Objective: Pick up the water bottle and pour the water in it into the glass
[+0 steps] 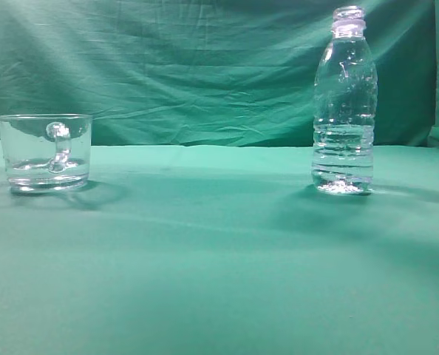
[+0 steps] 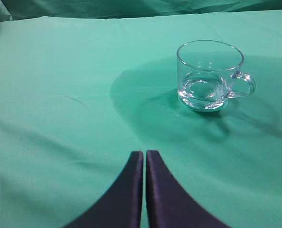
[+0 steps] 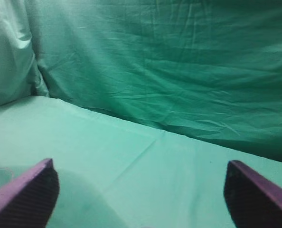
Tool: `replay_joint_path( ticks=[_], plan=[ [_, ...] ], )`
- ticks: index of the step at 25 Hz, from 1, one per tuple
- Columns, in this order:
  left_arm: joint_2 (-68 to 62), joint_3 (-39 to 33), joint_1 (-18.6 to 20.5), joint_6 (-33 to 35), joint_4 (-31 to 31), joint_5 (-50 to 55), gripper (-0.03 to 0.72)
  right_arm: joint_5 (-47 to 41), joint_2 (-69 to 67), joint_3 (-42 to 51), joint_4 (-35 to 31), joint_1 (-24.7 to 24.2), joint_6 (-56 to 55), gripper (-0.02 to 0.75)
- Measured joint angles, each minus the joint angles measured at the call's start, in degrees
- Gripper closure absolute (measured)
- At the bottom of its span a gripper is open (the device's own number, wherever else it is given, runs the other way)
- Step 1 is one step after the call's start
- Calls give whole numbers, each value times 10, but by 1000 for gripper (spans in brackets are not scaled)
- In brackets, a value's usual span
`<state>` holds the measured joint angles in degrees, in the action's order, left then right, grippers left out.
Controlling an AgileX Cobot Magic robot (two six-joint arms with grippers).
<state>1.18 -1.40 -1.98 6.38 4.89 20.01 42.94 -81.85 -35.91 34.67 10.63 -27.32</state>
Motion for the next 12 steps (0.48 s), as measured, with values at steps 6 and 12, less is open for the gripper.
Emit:
replay_joint_path(
  ticks=[6, 12],
  plan=[
    [0, 0, 0, 0, 0, 0, 688, -170, 156, 3, 85, 0, -127, 577],
    [0, 0, 0, 0, 0, 0, 688, -219, 289, 4, 264, 0, -343, 738]
  ],
)
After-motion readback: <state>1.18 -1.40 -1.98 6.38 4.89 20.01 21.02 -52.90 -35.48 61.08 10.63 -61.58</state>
